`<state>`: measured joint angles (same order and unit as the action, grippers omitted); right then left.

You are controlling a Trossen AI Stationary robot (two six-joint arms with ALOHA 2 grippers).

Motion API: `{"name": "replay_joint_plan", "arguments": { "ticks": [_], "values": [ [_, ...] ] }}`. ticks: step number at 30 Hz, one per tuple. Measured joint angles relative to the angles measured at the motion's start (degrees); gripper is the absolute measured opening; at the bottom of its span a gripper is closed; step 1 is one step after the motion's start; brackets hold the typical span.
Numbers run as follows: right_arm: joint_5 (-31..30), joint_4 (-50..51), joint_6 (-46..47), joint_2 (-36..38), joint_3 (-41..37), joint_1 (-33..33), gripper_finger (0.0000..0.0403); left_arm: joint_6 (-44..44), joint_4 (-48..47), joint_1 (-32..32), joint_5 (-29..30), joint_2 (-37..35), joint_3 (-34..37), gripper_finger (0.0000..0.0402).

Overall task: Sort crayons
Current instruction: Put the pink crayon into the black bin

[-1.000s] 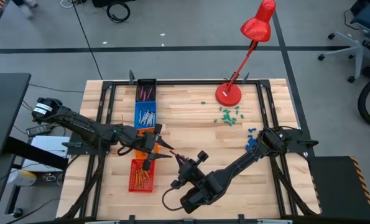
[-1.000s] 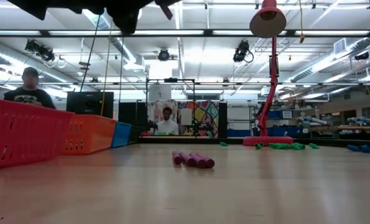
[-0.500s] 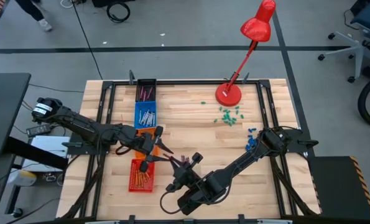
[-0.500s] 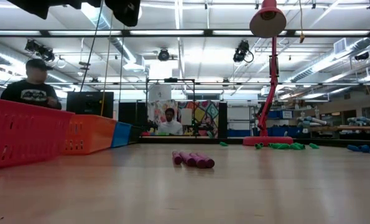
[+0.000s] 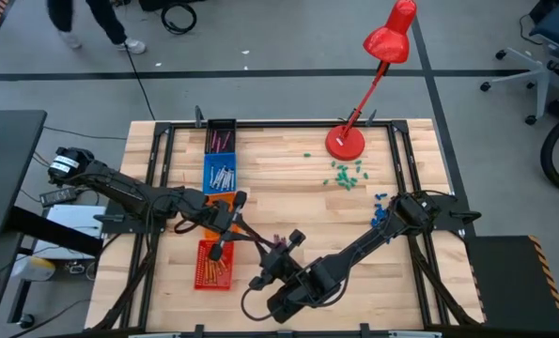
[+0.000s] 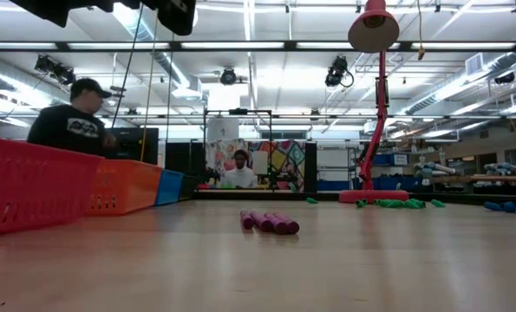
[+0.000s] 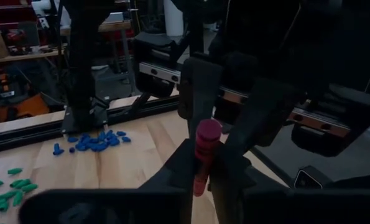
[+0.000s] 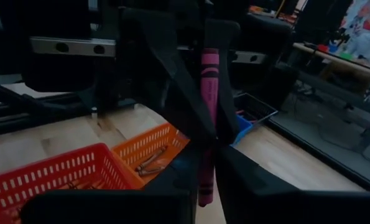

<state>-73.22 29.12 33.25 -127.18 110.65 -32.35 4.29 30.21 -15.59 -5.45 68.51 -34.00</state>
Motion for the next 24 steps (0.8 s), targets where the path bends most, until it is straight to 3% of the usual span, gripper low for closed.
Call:
{"name": "replay_joint_plan", "arguments": {
  "ticks": [14,17,24],
  "values": [
    [4.99,4.4,2.84,-0.04,0.0,0.65,0.015,-1.81,-5.06,3.19,-0.03,-0.07,0.02,0.0047],
    [7.01,9.7,8.3,-0.04,0.0,0.71,0.016,-3.09,-7.64,5.39,0.04,-0.27,0.02,0.0043],
    [13.69,32.4,31.94,-0.04,0.0,1.78,0.0165,-7.66,-14.76,10.16,1.03,-1.9,-0.06,0.0045]
  ]
}}
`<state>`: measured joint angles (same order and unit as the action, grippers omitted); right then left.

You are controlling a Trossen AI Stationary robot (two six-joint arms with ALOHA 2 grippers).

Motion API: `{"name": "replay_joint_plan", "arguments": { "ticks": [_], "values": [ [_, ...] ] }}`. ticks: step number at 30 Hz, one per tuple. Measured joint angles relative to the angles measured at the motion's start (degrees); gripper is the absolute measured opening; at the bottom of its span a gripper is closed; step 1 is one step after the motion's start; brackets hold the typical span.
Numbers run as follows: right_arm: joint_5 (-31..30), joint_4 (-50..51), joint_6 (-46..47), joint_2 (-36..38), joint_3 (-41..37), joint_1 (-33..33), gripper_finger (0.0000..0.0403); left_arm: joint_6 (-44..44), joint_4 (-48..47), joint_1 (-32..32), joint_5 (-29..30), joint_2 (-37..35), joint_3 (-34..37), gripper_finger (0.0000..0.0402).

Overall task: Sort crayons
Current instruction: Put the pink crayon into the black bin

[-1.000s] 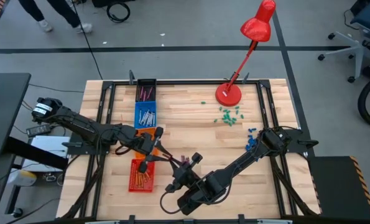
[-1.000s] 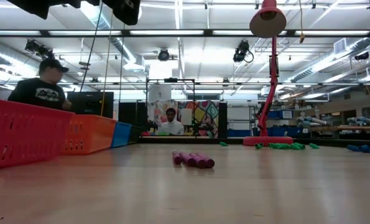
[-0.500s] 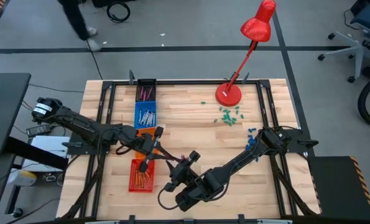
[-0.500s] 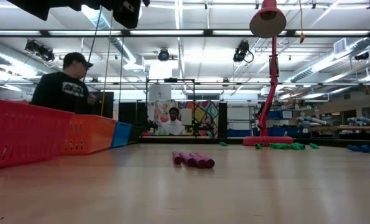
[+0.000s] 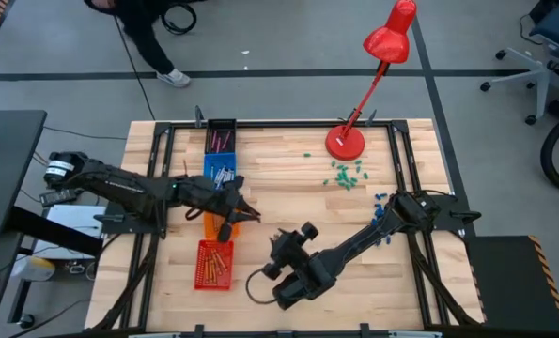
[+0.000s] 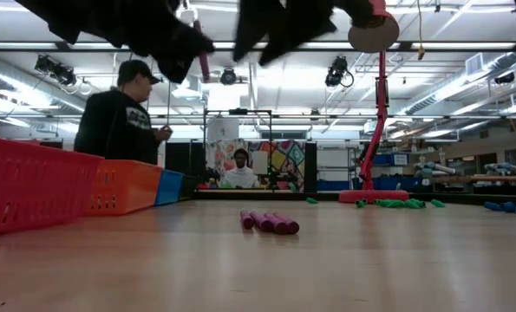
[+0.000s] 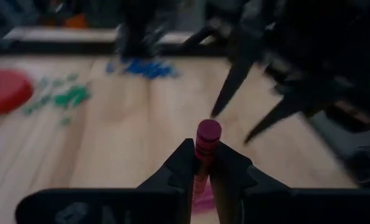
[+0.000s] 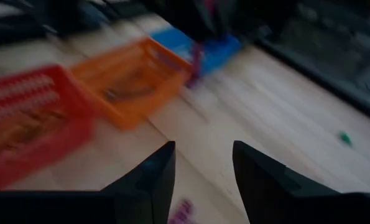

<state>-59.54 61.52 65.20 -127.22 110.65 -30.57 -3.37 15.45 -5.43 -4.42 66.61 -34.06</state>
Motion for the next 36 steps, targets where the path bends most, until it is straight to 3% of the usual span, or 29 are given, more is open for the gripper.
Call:
{"name": "replay_joint_plan", "arguments": {
  "ticks": [4,10,26,32,36],
  "values": [
    [2.69,4.3,6.83,-0.09,-2.1,0.85,0.0165,-2.89,-6.82,3.08,5.47,0.02,0.06,0.0046],
    [5.72,-0.74,7.0,-0.17,-6.83,1.7,0.0165,-3.46,-13.59,9.42,12.02,0.02,0.07,0.0047],
    [3.01,-19.61,-1.27,-0.17,-13.75,1.51,0.0165,0.02,-17.93,37.03,11.82,0.02,0.06,0.0048],
    [3.53,-28.01,-6.59,-0.17,-16.4,1.58,0.0165,0.02,-18.61,46.6,3.8,0.04,0.06,0.0048],
    [3.73,-30.59,-8.85,-0.17,-16.8,1.74,0.0165,0.1,-18.55,50.97,1.79,0.14,0.06,0.0048]
  ]
}}
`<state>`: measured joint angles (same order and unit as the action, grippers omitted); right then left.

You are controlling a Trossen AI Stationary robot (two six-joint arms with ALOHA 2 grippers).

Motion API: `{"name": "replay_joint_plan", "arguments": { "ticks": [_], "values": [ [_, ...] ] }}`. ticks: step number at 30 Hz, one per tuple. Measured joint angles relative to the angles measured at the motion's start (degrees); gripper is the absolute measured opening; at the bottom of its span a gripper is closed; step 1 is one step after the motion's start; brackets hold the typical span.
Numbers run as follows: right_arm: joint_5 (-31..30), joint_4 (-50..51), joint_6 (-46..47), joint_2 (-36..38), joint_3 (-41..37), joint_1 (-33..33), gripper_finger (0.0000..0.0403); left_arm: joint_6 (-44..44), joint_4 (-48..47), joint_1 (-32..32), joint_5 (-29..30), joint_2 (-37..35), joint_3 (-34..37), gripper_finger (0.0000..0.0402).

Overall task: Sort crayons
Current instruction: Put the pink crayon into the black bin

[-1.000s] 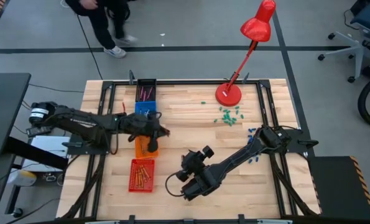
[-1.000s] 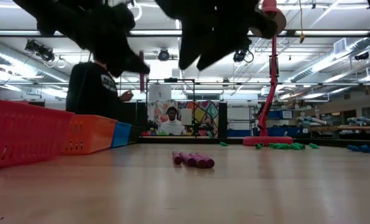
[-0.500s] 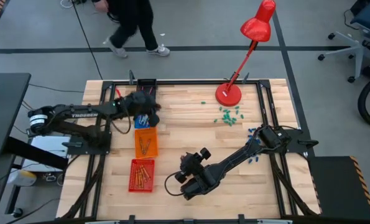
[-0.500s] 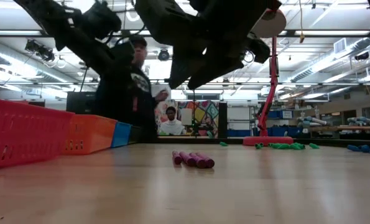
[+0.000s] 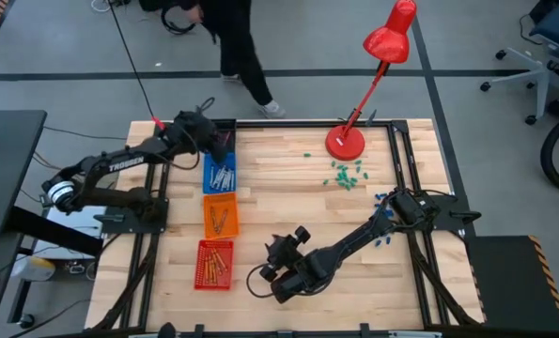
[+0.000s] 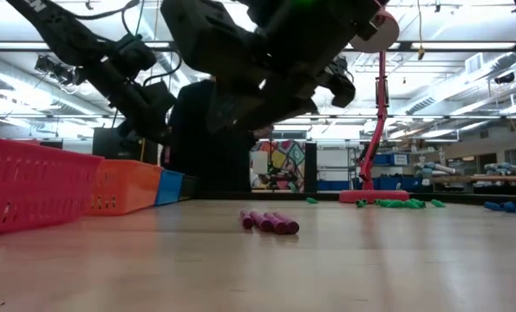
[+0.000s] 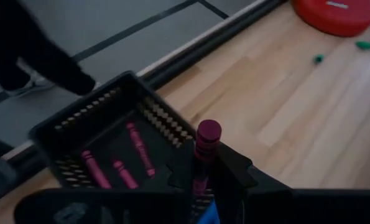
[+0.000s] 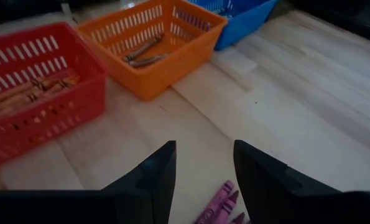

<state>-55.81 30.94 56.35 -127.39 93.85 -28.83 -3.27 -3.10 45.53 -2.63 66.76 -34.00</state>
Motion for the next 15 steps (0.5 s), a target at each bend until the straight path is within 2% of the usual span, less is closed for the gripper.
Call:
{"name": "replay_joint_plan", "arguments": {
  "ticks": [5,15],
  "values": [
    [0.25,-2.28,-2.89,0.0,0.06,0.08,0.0165,-0.09,0.4,2.65,-0.74,2.23,0.0,0.0045],
    [0.66,-2.42,-3.03,0.0,0.08,0.1,0.0165,-0.13,2.5,5.66,-0.82,9.99,-1.9,0.0043]
  ]
}}
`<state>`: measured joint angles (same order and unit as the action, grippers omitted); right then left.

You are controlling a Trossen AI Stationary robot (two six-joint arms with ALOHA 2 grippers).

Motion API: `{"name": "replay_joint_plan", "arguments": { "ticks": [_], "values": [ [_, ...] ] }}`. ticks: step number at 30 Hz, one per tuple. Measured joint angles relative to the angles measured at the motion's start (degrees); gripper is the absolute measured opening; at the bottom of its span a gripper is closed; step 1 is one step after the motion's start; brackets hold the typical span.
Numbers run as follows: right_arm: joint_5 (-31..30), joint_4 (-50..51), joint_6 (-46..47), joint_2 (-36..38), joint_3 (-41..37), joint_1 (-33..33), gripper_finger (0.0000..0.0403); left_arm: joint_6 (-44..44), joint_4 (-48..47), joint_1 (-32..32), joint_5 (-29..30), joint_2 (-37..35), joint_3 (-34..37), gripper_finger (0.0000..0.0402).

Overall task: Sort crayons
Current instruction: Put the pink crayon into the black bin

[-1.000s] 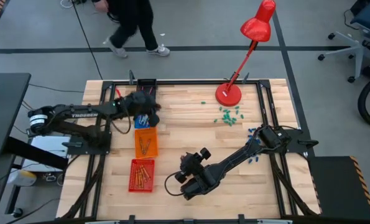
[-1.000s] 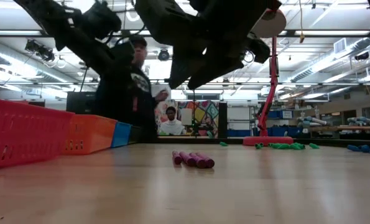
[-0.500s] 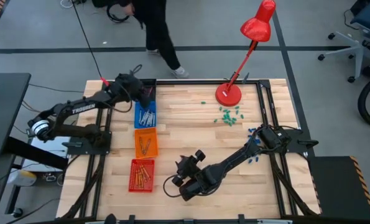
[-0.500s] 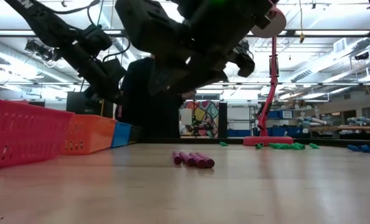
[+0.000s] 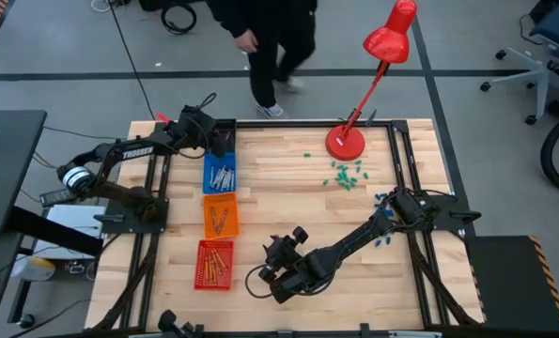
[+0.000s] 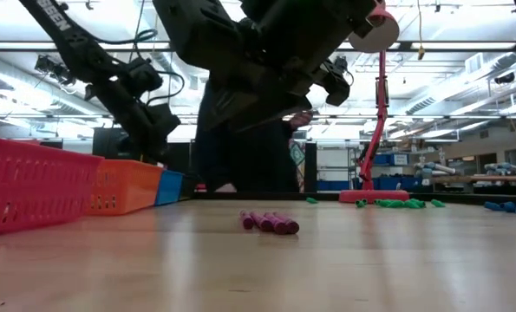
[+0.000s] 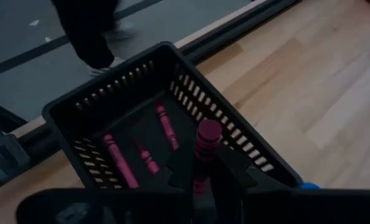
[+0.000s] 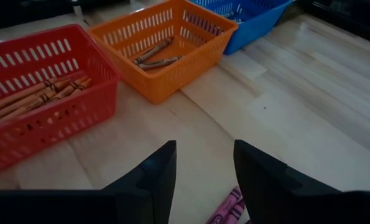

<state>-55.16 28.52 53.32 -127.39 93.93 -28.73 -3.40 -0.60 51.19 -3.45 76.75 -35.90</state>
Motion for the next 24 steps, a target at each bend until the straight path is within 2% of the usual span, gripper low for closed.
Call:
{"name": "replay_joint_plan", "arguments": {
  "ticks": [7,16,24],
  "values": [
    [0.7,-0.17,-0.52,0.0,0.0,0.01,0.0165,0.93,-3.82,0.74,0.04,5.09,-4.48,0.0042],
    [0.94,-0.44,-0.59,0.0,0.0,0.02,0.0165,2.07,-14.04,1.37,0.06,12.84,-11.04,0.0045],
    [1.05,-2.03,-1.36,0.0,0.02,0.0,0.0165,2.56,-18.26,4.01,-2.28,14.8,-13.53,0.0046]
  ]
}}
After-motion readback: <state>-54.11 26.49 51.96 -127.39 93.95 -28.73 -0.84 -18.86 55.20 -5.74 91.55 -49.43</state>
